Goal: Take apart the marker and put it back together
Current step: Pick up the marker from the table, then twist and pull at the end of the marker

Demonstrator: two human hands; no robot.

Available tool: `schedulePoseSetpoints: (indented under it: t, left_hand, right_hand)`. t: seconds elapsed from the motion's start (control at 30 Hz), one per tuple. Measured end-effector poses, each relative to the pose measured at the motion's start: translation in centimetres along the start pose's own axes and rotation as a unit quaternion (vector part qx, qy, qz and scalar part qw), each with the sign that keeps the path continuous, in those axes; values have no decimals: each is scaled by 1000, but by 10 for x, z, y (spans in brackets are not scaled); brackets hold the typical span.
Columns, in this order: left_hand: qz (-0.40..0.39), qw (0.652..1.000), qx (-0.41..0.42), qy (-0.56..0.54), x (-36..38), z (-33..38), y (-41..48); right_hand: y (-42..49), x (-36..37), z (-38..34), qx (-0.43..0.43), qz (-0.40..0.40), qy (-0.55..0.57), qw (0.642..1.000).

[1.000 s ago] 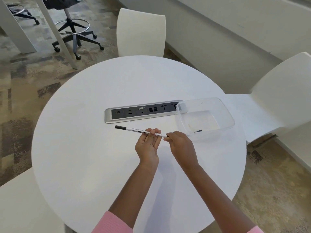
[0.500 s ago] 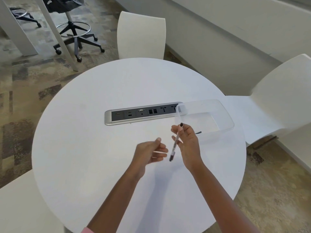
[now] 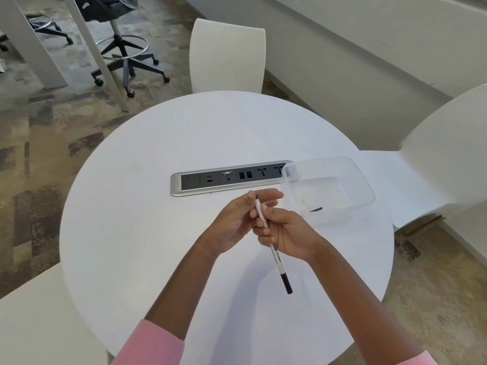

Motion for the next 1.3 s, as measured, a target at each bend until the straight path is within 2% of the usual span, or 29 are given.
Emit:
schedulePoseSetpoints:
  t: [0.1,0.23,0.37,0.5,0.63,0.77,0.87,0.97,1.03,1.2,1.23,1.27,1.3]
  left_hand:
    - [-25,999,2,-45,0,2,-2]
    - [-11,997,-2,-78,-2,7,-2]
    - [62,997,-17,-53,-9,6,0]
    - [124,992,-6,-28,-9,3,2]
    - [163,986,2,-29,-6,0,3]
    - [189,980,10,-53,-3,-4,5]
    - [182,980,15,-75,-2,-6,6]
    - [155,985,21,-79,-3,-4,6]
    - [160,985,26,-66,-3,-4,6]
    - [211,972,23,-98,5,-10,9]
    - [214,971,18,-104,6,-12,10]
    - [213,971,16,-106,5,-14,9]
    - [205,973,16,-104,5,-15,8]
  right_hand:
    - [-1,7,1,45,-60,53,996]
    - [-1,10,-4,74,-80,26,994]
    - [2,8,-11,48,-1,-109,993]
    - [4,7,-16,19,78,-253,964]
    - [5,10,-15,-24,170,-381,909]
    - [5,14,-9,-83,248,-524,810]
    - [2,19,-4,-139,287,-589,743]
    - [1,18,-2,-167,289,-586,739]
    - [1,16,-1,-171,300,-610,713]
    - [3,16,7,-179,368,-702,583]
    - [3,15,8,-178,368,-712,571]
    - [3,14,8,-179,361,-710,578]
    - [2,13,7,-182,349,-691,606]
Point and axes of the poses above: each hand's wrist, its own y-axis towards the middle knuckle, its own x-axis out of the palm, z = x × y, the point moved 3 cm from there along y, towards the middle knuckle, and after that the axes turned 2 degrees about y, right-handed, at the moved point
